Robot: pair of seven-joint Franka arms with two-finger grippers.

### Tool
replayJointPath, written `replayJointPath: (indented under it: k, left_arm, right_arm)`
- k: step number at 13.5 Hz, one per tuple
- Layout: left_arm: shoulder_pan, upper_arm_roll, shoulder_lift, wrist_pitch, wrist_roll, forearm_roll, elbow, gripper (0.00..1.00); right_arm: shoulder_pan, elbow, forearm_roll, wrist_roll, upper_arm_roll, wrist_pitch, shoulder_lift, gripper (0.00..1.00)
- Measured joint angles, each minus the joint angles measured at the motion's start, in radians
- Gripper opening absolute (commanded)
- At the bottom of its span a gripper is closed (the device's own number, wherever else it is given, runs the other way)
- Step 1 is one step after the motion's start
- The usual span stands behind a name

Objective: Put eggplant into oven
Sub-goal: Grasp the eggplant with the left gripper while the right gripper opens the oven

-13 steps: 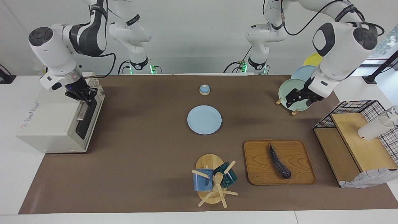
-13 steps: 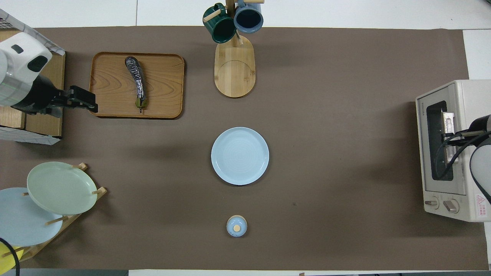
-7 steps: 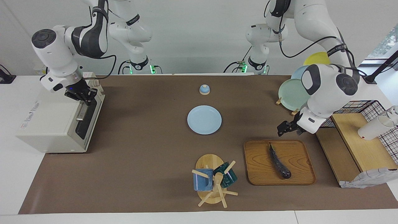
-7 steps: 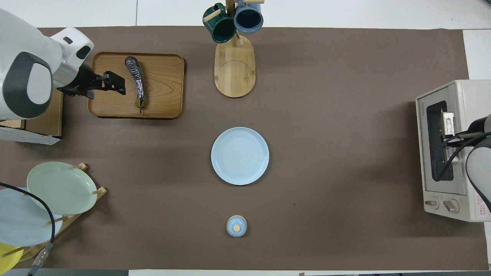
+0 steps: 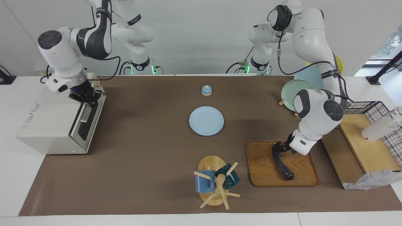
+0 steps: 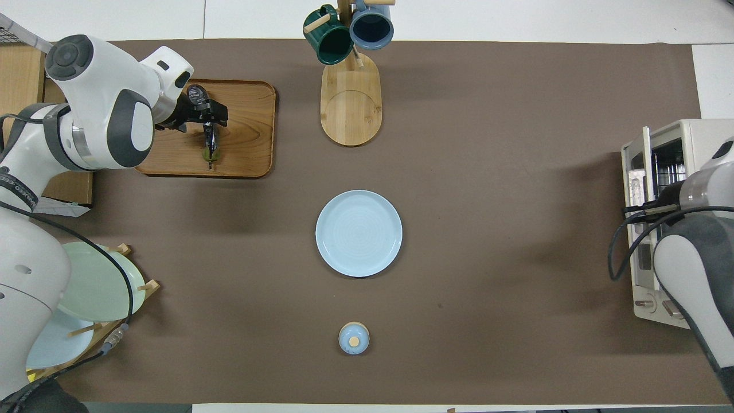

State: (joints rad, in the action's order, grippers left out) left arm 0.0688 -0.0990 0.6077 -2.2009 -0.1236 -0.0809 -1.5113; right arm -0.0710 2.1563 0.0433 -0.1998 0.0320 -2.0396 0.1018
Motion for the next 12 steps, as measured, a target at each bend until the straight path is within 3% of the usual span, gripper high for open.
replayJointPath:
  k: [3, 6, 8, 12]
  left_arm:
    - [0.007, 0.0, 0.0, -0.058, -0.005, 0.0, -0.043, 0.85]
    - [0.008, 0.001, -0.002, -0.07, -0.005, 0.0, -0.056, 0.57]
    - [0.008, 0.001, -0.004, -0.07, -0.005, 0.0, -0.056, 0.02]
    - [0.009, 0.003, -0.008, -0.068, -0.013, 0.0, -0.055, 0.0]
  right_arm:
    - [0.025, 0.027, -0.033, 0.013, -0.01, -0.046, -0.03, 0.0]
    - [0.057, 0.076, -0.066, 0.017, -0.016, -0.174, -0.071, 0.0]
    - [0.072, 0.116, -0.067, 0.043, -0.023, -0.256, -0.096, 0.0]
    - [0.079, 0.132, -0.07, 0.055, -0.031, -0.319, -0.153, 0.0]
